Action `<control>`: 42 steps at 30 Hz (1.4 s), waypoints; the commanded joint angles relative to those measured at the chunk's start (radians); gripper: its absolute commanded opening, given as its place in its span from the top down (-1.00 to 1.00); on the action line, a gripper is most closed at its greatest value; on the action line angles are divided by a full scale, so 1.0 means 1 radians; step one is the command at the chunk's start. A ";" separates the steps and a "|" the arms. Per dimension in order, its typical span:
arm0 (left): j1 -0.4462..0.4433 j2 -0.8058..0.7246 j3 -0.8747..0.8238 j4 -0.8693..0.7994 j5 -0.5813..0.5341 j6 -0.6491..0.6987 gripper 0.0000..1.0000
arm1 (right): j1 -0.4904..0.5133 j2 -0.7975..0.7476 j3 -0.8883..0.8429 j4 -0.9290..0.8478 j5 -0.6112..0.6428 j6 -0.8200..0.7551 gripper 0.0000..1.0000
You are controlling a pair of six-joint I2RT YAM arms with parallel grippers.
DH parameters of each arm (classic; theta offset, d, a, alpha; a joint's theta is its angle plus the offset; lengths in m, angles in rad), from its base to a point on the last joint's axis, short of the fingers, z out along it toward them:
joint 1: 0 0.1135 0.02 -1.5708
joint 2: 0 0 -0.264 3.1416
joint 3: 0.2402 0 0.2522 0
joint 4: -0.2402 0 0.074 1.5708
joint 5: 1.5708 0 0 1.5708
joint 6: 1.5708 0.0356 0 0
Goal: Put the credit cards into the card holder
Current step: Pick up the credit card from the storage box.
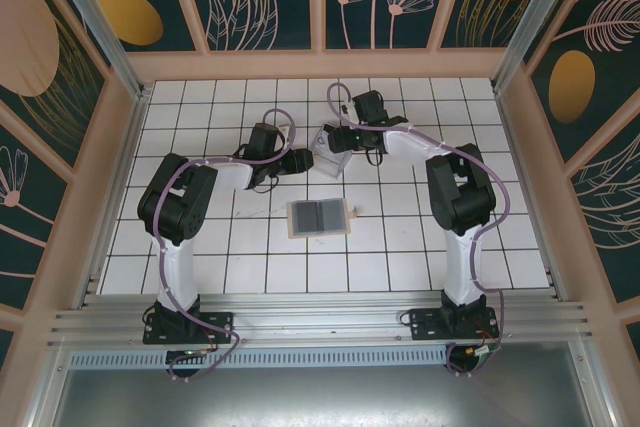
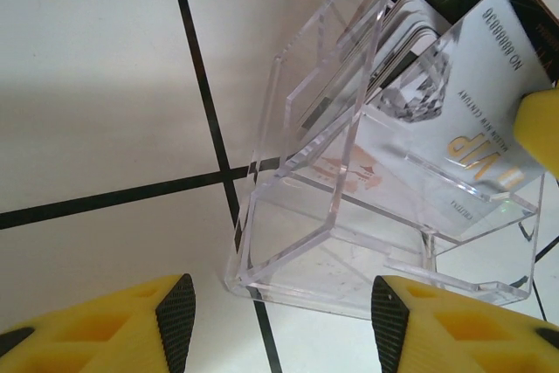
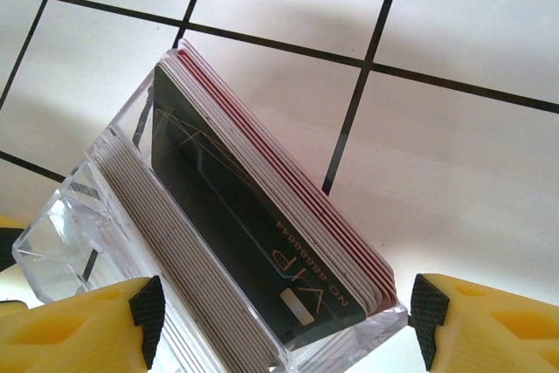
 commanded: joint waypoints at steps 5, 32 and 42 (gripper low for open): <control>-0.004 0.021 0.009 0.020 -0.002 0.012 -0.17 | -0.002 -0.047 -0.009 0.013 -0.023 0.003 -0.35; -0.003 0.079 0.094 0.001 0.010 0.000 -0.17 | -0.036 0.037 0.084 -0.035 -0.087 -0.034 -0.38; -0.004 0.116 0.081 0.014 0.002 0.005 -0.16 | -0.050 0.080 0.124 -0.040 -0.021 -0.046 -0.29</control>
